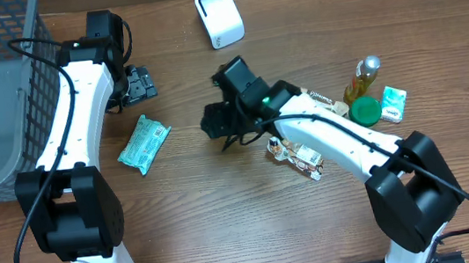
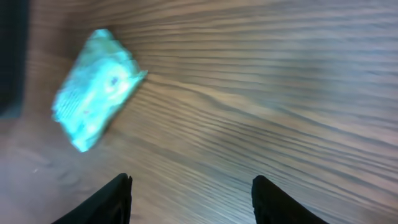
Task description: Scan the item barcode
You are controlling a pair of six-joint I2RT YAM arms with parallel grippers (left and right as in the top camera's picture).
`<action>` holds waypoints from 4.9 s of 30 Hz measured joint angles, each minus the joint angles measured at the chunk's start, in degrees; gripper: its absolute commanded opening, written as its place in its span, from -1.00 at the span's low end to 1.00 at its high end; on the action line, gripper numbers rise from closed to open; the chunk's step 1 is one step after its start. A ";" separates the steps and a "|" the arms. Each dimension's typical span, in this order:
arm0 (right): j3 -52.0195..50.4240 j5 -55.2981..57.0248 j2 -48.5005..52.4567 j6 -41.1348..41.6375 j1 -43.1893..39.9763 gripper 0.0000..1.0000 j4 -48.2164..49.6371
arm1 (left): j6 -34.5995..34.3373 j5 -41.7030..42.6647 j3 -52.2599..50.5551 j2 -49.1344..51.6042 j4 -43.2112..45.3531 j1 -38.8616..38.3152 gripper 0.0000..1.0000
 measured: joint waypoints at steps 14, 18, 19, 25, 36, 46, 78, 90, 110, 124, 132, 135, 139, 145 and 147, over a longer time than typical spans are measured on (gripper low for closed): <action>0.00 -2.16 0.31 -1.38 1.55 1.00 5.22 | 0.00 -0.02 0.00 0.00 0.00 0.00 0.99; 0.00 -2.08 0.52 -1.22 1.55 1.00 5.25 | 0.00 0.00 0.00 0.00 -0.02 0.00 0.99; 0.00 -2.10 0.52 -1.25 1.55 1.00 5.25 | 0.02 0.00 0.00 0.00 0.00 0.00 0.99; 0.00 -2.10 0.52 -1.25 1.55 1.00 5.27 | 0.00 0.00 0.00 0.00 -0.02 0.00 1.00; 0.00 -2.10 0.52 -1.22 1.55 1.00 5.27 | 0.02 0.00 0.00 0.00 -0.02 0.00 1.00; 0.00 -2.08 0.52 -1.25 1.55 1.00 5.27 | 0.00 0.00 0.00 0.00 -0.02 0.00 1.00; 0.00 -2.10 0.52 -1.25 1.55 1.00 5.27 | 2.73 -1.27 0.00 0.00 -3.80 0.00 -0.92; 0.00 -2.10 0.52 -1.25 1.55 1.00 5.27 | 3.10 -2.16 -12.04 0.09 4.48 0.00 -0.91; 0.00 -2.12 0.52 -1.25 1.55 1.00 5.29 | 9.31 20.55 -24.02 -0.17 20.20 0.11 -0.91; 0.00 -2.10 0.52 -1.25 1.55 1.00 5.27 | 13.25 35.34 -17.29 -0.04 12.52 0.00 -0.92; 0.00 -2.08 0.52 -1.22 1.55 1.00 5.27 | 6.60 18.86 -14.73 -0.04 12.15 0.00 -0.91; 0.00 -2.08 0.52 -1.25 1.55 1.00 5.29 | 5.38 14.82 -15.82 -0.04 15.96 0.00 -0.92; 0.00 -2.10 0.52 -1.22 1.55 1.00 5.29 | 5.05 13.99 -18.18 -0.04 18.53 0.00 -0.91; 0.00 -2.12 0.52 -1.27 1.55 1.00 5.27 | 5.01 15.87 -20.65 -0.04 18.49 0.00 -0.91; 0.00 -2.10 0.52 -1.22 1.55 1.00 5.27 | 5.01 16.31 -21.49 -0.04 18.49 0.00 -0.92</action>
